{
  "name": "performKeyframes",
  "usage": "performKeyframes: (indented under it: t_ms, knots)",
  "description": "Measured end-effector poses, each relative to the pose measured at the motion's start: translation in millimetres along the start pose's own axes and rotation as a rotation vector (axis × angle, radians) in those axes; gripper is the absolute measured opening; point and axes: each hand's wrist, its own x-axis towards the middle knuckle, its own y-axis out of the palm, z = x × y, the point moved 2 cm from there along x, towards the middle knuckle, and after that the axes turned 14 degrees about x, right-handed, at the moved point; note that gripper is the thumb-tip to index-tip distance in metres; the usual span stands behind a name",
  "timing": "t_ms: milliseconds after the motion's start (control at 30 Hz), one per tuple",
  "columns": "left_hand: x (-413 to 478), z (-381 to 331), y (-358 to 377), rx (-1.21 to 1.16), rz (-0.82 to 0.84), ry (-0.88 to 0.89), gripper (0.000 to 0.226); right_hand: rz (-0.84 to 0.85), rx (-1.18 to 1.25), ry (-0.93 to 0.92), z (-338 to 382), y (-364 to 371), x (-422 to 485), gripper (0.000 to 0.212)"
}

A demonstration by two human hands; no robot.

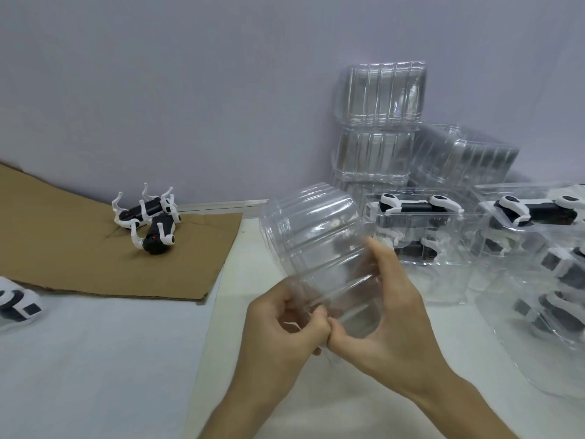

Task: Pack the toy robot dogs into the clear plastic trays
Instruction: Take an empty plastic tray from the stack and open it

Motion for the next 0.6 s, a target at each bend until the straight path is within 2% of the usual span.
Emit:
performKeyframes:
  t_ms: [200,367,600]
  knots:
    - [2.0,-3.5,-0.9,-0.077,0.018,-0.01,0.008,0.031,0.045,-0.023,0.4,3.4,-1.3,0.088]
    - [2.1,-2.9,-4.6,-0.009,0.017,0.004,0.018,0.047,0.04,-0.042,0.2,1.7,-0.6,0.088]
    - [-2.4,-8.8,-5.4,0.029,0.084,0.052,0.016,-0.02,0.009,-0.032,-2.7,-4.1,-0.4,0.1]
